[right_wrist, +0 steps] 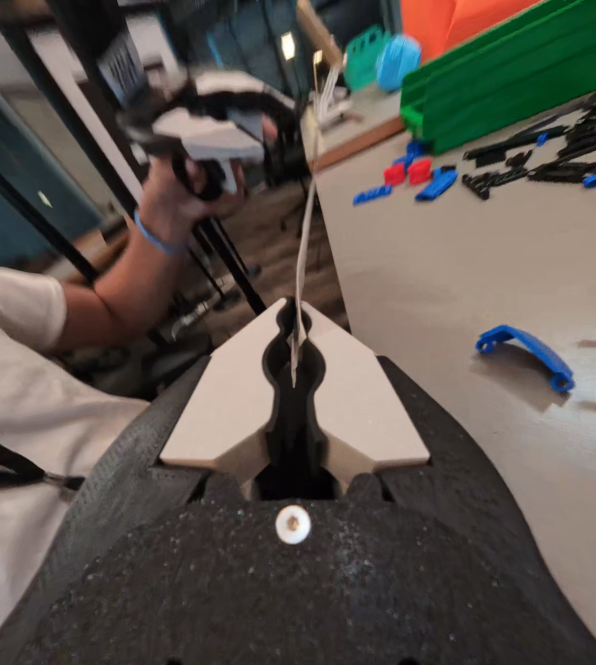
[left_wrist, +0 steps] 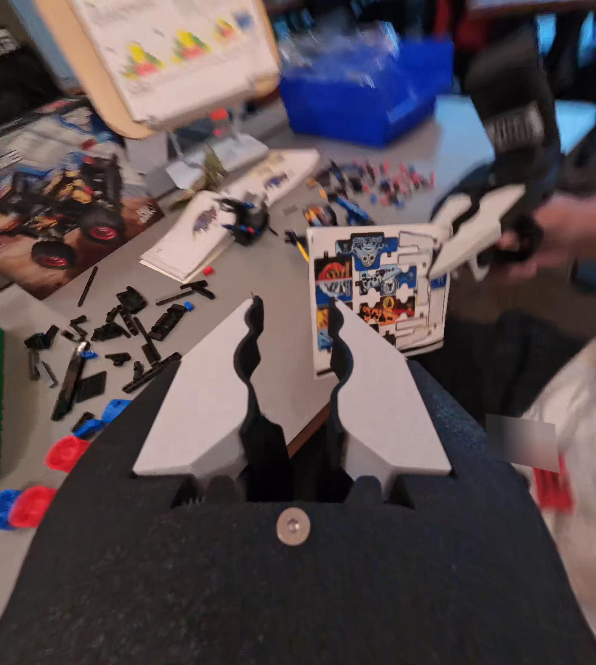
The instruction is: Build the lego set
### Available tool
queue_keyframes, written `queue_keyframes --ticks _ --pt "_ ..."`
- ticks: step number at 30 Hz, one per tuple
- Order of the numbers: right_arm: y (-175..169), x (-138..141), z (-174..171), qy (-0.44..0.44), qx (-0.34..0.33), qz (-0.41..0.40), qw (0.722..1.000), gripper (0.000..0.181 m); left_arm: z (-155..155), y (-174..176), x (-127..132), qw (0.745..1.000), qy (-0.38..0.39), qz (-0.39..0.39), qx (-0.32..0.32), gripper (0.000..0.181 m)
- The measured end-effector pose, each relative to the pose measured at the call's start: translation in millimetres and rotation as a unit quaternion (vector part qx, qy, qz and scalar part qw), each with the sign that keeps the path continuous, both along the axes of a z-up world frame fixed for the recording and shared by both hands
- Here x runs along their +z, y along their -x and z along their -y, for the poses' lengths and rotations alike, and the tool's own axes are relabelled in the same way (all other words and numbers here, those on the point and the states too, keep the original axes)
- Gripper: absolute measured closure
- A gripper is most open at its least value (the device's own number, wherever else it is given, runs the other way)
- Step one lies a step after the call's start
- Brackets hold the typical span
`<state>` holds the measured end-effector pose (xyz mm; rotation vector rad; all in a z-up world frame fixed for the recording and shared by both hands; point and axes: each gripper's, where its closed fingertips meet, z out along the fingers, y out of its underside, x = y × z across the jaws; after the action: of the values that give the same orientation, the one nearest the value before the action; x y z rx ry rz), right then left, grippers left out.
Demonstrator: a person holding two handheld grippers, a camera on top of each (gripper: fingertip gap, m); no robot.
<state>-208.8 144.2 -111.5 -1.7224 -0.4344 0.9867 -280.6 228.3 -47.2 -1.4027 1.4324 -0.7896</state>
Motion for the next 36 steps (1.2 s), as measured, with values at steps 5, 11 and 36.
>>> queue_keyframes --ticks 5,11,36 --pt "-31.9 58.7 -7.6 -0.006 -0.032 -0.211 0.977 0.181 32.5 -24.7 -17.1 0.965 0.237 0.111 -0.026 0.128" --pt "-29.3 82.4 -2.9 -0.030 -0.031 -0.294 0.955 0.181 96.9 -80.3 -33.2 0.893 0.396 0.151 -0.152 0.124" --pt "-85.3 68.5 -18.5 -0.085 -0.152 -0.165 0.971 0.144 60.8 -85.2 -17.3 0.819 0.479 0.271 -0.165 0.181"
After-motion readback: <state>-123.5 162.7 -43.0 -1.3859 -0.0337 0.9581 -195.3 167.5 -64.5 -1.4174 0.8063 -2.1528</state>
